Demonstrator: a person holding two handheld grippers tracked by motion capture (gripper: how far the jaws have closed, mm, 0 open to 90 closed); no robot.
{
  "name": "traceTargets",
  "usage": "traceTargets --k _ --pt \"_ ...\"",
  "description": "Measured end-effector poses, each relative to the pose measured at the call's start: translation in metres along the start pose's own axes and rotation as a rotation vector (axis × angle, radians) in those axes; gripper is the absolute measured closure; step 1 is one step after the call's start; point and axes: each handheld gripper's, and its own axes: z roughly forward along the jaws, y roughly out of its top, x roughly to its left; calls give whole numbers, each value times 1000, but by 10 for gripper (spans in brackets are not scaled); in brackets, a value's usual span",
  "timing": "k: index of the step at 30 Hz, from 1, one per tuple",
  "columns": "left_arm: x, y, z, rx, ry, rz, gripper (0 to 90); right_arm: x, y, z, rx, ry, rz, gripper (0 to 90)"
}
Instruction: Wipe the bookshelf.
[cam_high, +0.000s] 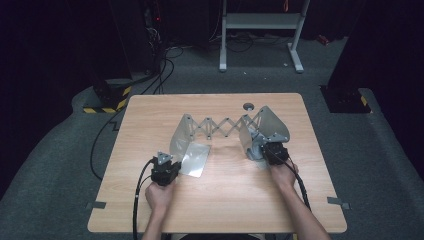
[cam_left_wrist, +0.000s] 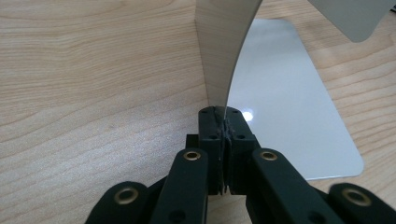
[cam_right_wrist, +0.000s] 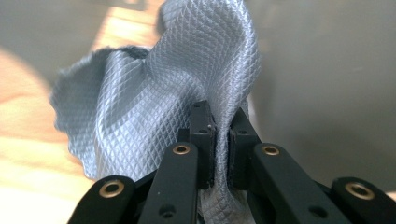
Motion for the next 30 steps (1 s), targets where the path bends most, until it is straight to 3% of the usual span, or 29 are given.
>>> traceTargets --k 6,8,14,17,22,30 --pt "0 0 0 0 1 1 875 12 -6 -8 -17 72 -28 844" --pt "0 0 0 0 1 0 875 10 -7 -8 -16 78 -11 844" --pt "0 0 0 0 0 0 875 -7 -9 -8 -7 42 42 844" --pt "0 0 0 -1 2 1 875 -11 -12 -10 -4 24 46 845" --pt "0 0 0 0 2 1 875 -9 -15 -13 -7 13 27 846" --pt "0 0 0 -1 3 1 875 11 -16 -18 -16 72 -47 846"
